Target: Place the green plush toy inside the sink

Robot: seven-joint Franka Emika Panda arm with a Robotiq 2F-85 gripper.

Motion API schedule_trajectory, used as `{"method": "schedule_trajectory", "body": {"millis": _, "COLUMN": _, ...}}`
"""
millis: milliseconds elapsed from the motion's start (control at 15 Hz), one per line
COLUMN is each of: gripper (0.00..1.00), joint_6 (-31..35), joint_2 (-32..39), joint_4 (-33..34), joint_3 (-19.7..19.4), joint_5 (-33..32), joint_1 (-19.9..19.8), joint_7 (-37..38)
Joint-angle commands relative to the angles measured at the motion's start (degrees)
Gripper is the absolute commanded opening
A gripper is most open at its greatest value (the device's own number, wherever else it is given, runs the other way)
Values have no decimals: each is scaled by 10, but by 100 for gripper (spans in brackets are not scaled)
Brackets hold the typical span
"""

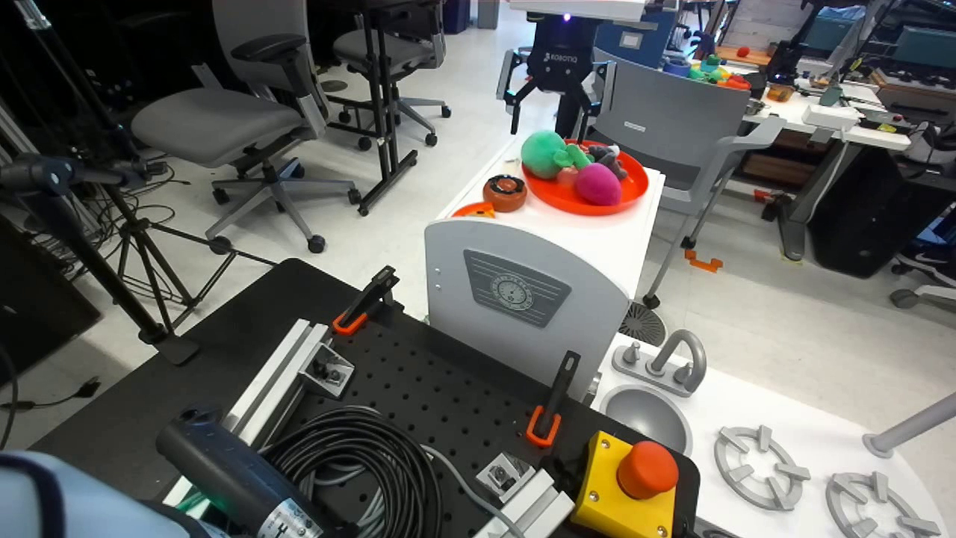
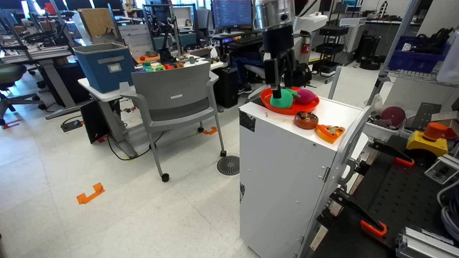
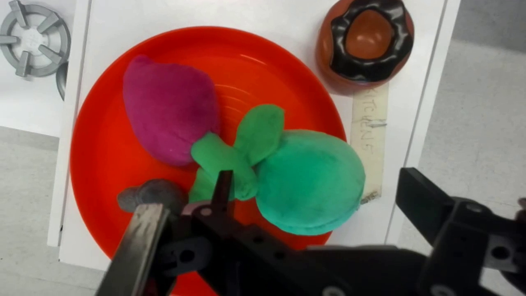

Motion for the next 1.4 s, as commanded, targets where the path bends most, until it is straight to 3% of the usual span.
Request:
{"method": "schedule_trajectory", "body": {"millis": 0, "gripper": 72, "joint_6": 4, "joint_2": 6, "joint_4": 10, "joint_3": -3, "joint_5": -10, "joint_1": 5, "joint_7": 7}}
{"method": "schedule_trajectory", "body": {"millis": 133, "gripper": 69, "joint_6": 3, "joint_2": 7, "joint_4": 11, "joint_3": -3, "joint_5": -12, "joint_1": 5, "joint_7": 5}}
{"method": "schedule_trajectory", "body": {"millis": 733, "gripper": 3, "joint_6": 1, "joint_2": 8, "joint_4": 12, "joint_3": -3, "joint_5": -19, "joint_1": 6, "joint_7": 3}}
{"method": "schedule_trajectory", "body": {"millis": 1333, "gripper": 3, "joint_6": 10, "joint_2": -11, "joint_4": -12, "joint_3": -4, "joint_5": -28, "joint_1": 10, "joint_7": 11}}
